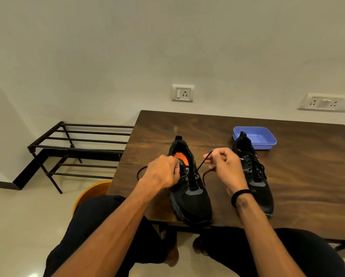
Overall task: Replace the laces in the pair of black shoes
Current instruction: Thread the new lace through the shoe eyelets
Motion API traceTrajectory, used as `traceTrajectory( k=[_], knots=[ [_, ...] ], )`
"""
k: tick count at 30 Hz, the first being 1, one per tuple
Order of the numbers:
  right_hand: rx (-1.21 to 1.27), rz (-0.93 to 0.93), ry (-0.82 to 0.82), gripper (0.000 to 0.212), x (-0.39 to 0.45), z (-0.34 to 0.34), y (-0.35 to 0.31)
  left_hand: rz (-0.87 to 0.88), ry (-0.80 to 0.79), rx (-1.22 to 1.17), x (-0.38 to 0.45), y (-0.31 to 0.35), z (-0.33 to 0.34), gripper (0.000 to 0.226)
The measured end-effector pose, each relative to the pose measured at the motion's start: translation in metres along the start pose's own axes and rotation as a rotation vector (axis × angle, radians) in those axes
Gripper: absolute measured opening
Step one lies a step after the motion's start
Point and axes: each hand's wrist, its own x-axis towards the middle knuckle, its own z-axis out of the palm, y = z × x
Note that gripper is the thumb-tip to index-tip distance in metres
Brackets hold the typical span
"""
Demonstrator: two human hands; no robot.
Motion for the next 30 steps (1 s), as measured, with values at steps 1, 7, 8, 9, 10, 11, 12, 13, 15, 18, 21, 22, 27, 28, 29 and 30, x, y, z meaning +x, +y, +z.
traceTrajectory(
  k=[1,7,8,9,10,11,12,13,15,18,21,22,27,28,29,30],
  knots=[
    [0.235,0.063,0.007,0.016,-0.001,-0.001,-0.005,0.000,-0.003,-0.011,0.000,0.000,0.000,0.007],
    [-0.067,-0.019,0.019,0.007,0.001,-0.004,0.000,-0.026,-0.008,-0.232,0.004,-0.001,0.005,0.014],
    [-0.282,-0.077,-0.022,0.005,0.000,-0.002,0.003,-0.031,-0.013,-0.242,0.004,0.000,0.005,0.013],
    [-0.461,-0.109,-0.074,0.004,-0.002,0.001,0.006,-0.032,-0.013,-0.242,0.004,0.001,0.006,0.012],
    [-0.590,-0.116,-0.125,0.004,-0.004,0.003,0.008,-0.030,-0.004,-0.234,0.003,0.002,0.006,0.010],
    [-0.675,-0.103,-0.166,0.007,-0.006,0.004,0.009,-0.028,0.006,-0.225,0.003,0.002,0.006,0.008],
    [-0.726,-0.078,-0.197,0.010,-0.007,0.005,0.009,-0.027,0.014,-0.219,0.003,0.002,0.006,0.007],
    [-0.755,-0.058,-0.218,0.014,-0.008,0.005,0.009,-0.027,0.018,-0.216,0.003,0.002,0.006,0.008],
    [-0.789,-0.045,-0.240,0.018,-0.008,0.003,0.008,-0.026,0.017,-0.196,0.003,0.003,0.006,0.010],
    [-0.766,-0.041,-0.191,0.020,-0.005,0.000,0.006,-0.034,0.002,-0.145,0.002,0.004,0.004,0.012],
    [-0.640,0.003,-0.052,0.019,0.002,-0.011,0.002,-0.039,-0.023,-0.110,0.005,0.000,0.004,0.012],
    [-0.586,0.030,-0.012,0.019,0.005,-0.017,0.000,-0.040,-0.029,-0.112,0.007,-0.001,0.004,0.011],
    [-0.265,0.170,0.198,0.035,0.010,-0.038,-0.016,-0.060,-0.046,-0.115,0.013,-0.010,0.006,0.013],
    [-0.198,0.184,0.242,0.036,0.011,-0.043,-0.018,-0.064,-0.046,-0.111,0.014,-0.012,0.006,0.013],
    [-0.133,0.204,0.279,0.036,0.010,-0.048,-0.021,-0.071,-0.046,-0.105,0.014,-0.014,0.005,0.012],
    [-0.074,0.239,0.299,0.033,0.011,-0.052,-0.022,-0.080,-0.048,-0.099,0.015,-0.016,0.005,0.011]
  ],
)
